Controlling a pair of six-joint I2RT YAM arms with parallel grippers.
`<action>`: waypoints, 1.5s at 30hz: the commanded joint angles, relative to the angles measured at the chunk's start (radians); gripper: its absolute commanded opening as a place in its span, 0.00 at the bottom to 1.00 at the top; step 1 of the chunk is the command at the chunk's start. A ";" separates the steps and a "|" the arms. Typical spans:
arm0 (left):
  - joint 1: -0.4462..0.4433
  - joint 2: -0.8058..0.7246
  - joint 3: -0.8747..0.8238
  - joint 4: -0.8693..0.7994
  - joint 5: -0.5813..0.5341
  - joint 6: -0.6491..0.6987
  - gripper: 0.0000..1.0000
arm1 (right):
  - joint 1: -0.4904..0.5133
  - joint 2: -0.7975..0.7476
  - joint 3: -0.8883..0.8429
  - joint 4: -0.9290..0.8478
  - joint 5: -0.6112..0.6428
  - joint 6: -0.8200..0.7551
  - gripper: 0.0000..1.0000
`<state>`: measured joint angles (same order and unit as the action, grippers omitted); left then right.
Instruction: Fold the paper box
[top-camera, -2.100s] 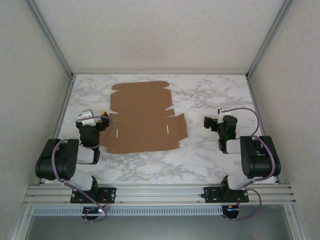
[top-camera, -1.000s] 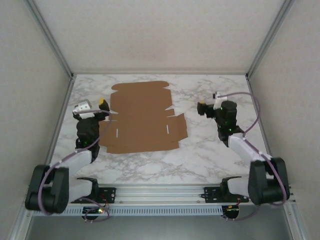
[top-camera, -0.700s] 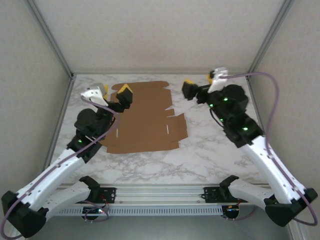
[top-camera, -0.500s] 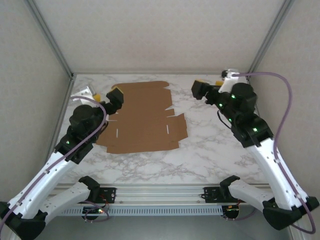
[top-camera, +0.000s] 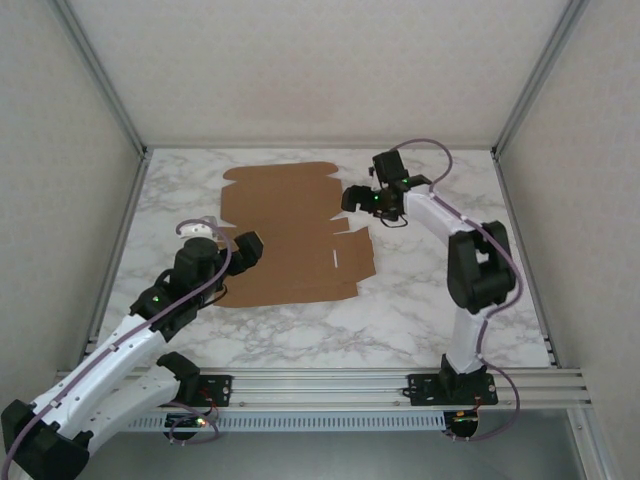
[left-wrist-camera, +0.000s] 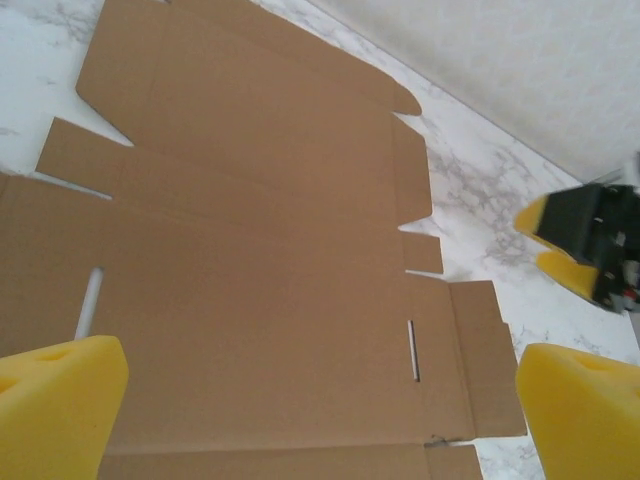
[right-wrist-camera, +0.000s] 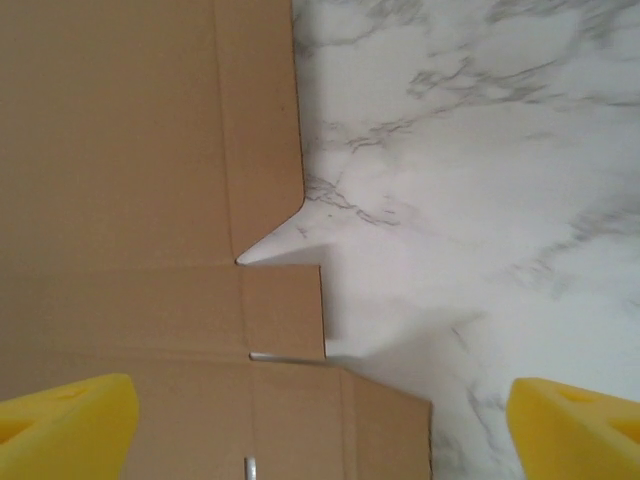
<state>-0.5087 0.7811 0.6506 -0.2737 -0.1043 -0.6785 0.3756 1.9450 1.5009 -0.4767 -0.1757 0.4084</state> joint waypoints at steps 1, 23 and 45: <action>-0.003 -0.037 -0.019 0.014 0.049 0.008 0.99 | -0.029 0.075 0.092 -0.060 -0.136 -0.047 0.88; -0.002 -0.107 -0.107 0.142 0.190 0.025 0.99 | -0.099 0.054 -0.237 0.067 -0.378 0.037 0.29; 0.002 0.003 0.048 0.067 -0.001 0.006 1.00 | 0.319 -0.383 -0.595 0.327 -0.068 0.566 0.73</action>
<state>-0.5087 0.7727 0.6273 -0.1822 -0.0437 -0.6865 0.6056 1.5379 0.7818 -0.0746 -0.2142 0.9955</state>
